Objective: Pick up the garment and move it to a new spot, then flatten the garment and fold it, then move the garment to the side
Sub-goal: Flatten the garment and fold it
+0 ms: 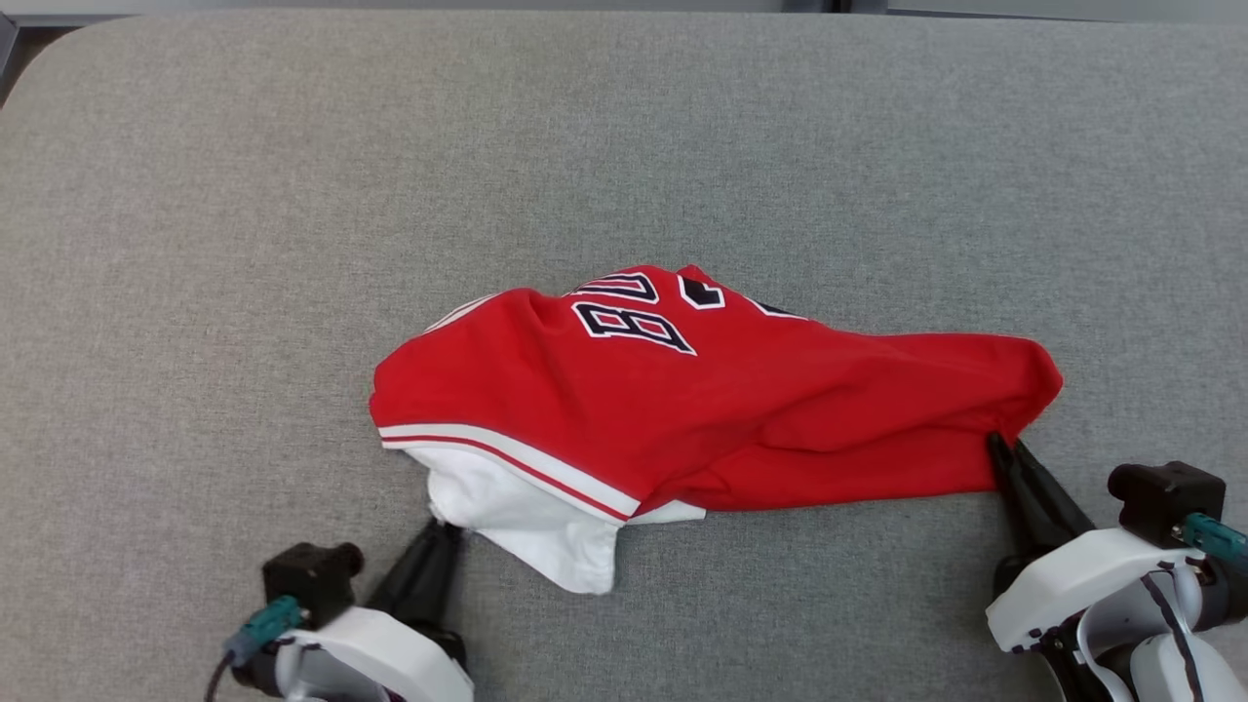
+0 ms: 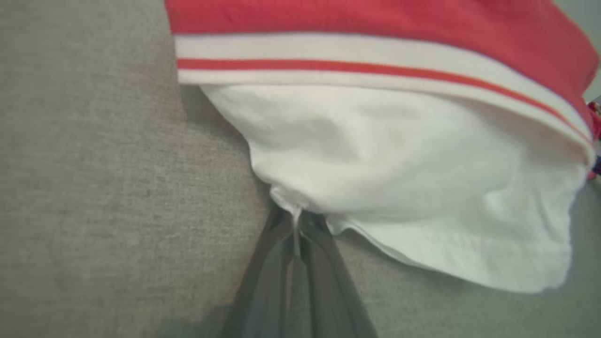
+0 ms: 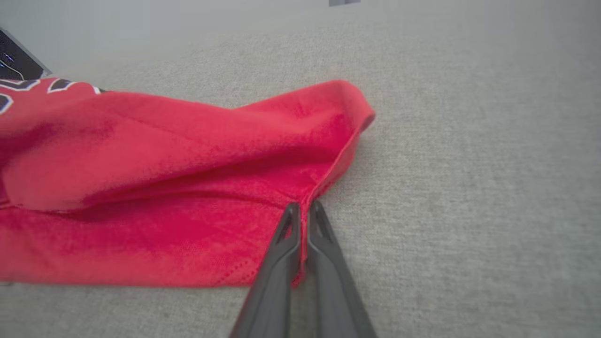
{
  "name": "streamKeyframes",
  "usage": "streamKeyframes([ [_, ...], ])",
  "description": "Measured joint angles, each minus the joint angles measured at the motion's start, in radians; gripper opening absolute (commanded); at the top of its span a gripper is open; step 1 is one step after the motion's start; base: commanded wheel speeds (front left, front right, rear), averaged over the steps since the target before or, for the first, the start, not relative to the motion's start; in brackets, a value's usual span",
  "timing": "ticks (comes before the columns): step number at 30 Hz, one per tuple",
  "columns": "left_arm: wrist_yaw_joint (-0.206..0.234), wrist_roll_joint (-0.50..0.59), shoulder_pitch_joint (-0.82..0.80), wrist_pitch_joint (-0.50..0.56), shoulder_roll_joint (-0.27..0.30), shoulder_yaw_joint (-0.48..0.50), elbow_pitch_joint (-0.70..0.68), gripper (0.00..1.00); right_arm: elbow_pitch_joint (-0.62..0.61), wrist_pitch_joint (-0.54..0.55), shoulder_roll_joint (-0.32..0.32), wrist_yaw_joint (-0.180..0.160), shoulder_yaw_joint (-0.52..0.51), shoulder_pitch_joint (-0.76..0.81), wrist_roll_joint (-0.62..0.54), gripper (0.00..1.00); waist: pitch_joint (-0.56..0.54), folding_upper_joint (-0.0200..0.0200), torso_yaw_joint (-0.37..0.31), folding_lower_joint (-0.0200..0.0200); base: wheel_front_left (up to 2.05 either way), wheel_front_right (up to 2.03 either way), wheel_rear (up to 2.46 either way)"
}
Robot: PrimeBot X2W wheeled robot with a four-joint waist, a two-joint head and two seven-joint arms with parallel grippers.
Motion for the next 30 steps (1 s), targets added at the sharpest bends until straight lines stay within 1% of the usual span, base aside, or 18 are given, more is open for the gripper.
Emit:
streamKeyframes([
  [2,0.015,-0.005,0.0,-0.008,0.012,0.021,-0.025,0.0,-0.004,-0.013,-0.002,0.0,0.001,0.001,0.004,0.0,-0.01,0.0,-0.001,0.0001,0.0,0.0,0.0],
  [5,0.053,0.012,0.0,-0.017,0.064,0.055,-0.092,0.0,-0.039,-0.042,-0.008,0.0,-0.004,0.0,0.015,0.0,-0.03,0.0,-0.003,0.0,0.0,0.0,0.0],
  [7,0.078,0.029,0.0,-0.017,0.091,0.072,-0.157,0.0,-0.07,-0.055,-0.012,0.0,-0.006,0.0,0.024,0.0,-0.045,0.0,-0.005,0.0,0.0,0.0,0.0],
  [8,0.102,0.048,0.0,-0.012,0.111,0.086,-0.227,0.0,-0.098,-0.055,-0.02,0.0,-0.009,-0.001,0.026,0.0,-0.06,0.0,-0.006,0.0,0.0,0.0,0.0],
  [10,0.121,0.055,-0.002,0.003,0.129,0.098,-0.295,0.0,-0.131,-0.052,-0.026,0.0,-0.012,-0.002,0.035,0.0,-0.075,0.0,-0.007,0.0001,0.0,0.0,0.0],
  [11,0.121,0.055,-0.002,0.003,0.129,0.098,-0.295,0.0,-0.131,-0.052,-0.026,0.0,-0.012,-0.002,0.035,0.0,-0.075,0.0,-0.007,0.0001,0.0,0.0,0.0],
  [12,0.14,0.063,-0.003,0.016,0.143,0.111,-0.364,0.0,-0.164,-0.046,-0.03,0.0,-0.013,-0.01,0.038,0.0,-0.089,0.0,-0.01,0.0,0.0,0.0,0.0],
  [16,0.169,0.074,-0.011,0.041,0.168,0.134,-0.476,0.0,-0.233,-0.028,-0.046,0.0,-0.018,-0.03,0.048,0.0,-0.118,0.0,-0.018,0.0,0.0,0.0,0.0],
  [17,0.169,0.074,-0.011,0.041,0.168,0.134,-0.476,0.0,-0.233,-0.028,-0.046,0.0,-0.018,-0.03,0.048,0.0,-0.118,0.0,-0.018,0.0,0.0,0.0,0.0],
  [22,0.178,0.081,-0.067,0.05,0.196,0.168,-0.565,0.0,-0.323,-0.012,-0.059,0.0,-0.029,-0.071,0.072,0.0,-0.155,0.0,-0.028,0.0,0.0,0.0,0.0],
  [26,0.177,0.083,-0.146,0.055,0.219,0.197,-0.612,0.0,-0.405,0.008,-0.066,0.0,-0.035,-0.125,0.146,0.0,-0.188,0.0,-0.036,0.0,0.0,0.0,0.0],
  [30,0.177,0.088,-0.24,0.071,0.244,0.227,-0.644,0.0,-0.468,0.033,-0.09,0.0,-0.066,-0.177,0.225,0.0,-0.222,0.0,-0.043,0.0,0.0,0.0,0.0],
])
